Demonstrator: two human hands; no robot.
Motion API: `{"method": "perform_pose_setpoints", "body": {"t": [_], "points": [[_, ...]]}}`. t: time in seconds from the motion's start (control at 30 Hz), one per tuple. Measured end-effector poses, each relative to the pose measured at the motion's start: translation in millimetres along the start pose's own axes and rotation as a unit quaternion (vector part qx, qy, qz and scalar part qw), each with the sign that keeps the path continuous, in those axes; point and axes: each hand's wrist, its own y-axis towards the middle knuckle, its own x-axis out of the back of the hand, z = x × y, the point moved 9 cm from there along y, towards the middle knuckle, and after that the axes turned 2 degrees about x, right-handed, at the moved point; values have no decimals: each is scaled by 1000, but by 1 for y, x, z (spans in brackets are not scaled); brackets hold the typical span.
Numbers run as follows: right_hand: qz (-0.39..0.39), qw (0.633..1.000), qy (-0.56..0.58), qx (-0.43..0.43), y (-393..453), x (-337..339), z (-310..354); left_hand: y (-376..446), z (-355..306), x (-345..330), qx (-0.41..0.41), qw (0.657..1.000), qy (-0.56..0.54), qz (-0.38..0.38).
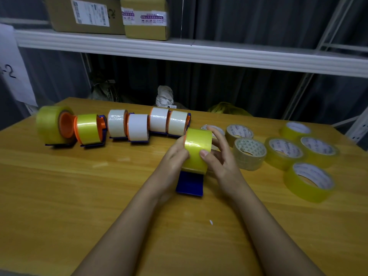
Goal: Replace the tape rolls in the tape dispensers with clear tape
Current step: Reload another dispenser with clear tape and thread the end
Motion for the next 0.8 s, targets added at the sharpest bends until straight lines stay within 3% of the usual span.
{"method": "perform_pose_setpoints", "body": {"t": [0.33,0.7,0.8], "points": [[-4,999,-28,37,-1,-3,5,2,6,9,25,999,10,-43],[-2,999,-21,37,-1,-3,3,1,3,6,15,999,-7,-43],[-60,993,-67,77,-2,8,9,-1,4,0,7,999,50,-19]]}}
